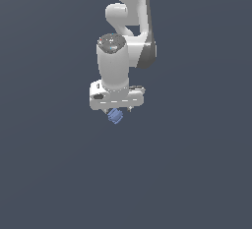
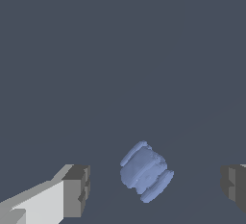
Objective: Pick up the object and move it to a goal position.
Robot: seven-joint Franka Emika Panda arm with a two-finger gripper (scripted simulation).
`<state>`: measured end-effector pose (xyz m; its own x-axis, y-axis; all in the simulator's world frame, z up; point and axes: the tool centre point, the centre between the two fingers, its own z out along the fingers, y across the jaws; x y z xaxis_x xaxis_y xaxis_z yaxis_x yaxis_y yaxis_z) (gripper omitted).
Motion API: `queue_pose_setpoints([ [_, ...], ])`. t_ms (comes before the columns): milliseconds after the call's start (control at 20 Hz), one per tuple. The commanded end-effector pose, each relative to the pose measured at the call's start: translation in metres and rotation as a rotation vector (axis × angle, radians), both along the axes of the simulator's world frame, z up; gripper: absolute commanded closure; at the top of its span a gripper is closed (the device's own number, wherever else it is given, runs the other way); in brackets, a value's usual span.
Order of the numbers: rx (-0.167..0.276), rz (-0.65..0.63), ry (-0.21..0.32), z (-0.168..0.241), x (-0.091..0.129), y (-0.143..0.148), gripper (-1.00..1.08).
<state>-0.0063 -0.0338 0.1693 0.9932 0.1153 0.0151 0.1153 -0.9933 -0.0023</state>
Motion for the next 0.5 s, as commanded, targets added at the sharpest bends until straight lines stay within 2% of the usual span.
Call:
queue_pose_setpoints([
  [0, -0.002, 0.051, 0.001, -0.006, -0.003, -0.002, -0.92],
  [450, -0.009, 0.282, 0.006, -0.029, -0.019, -0.011, -0.92],
])
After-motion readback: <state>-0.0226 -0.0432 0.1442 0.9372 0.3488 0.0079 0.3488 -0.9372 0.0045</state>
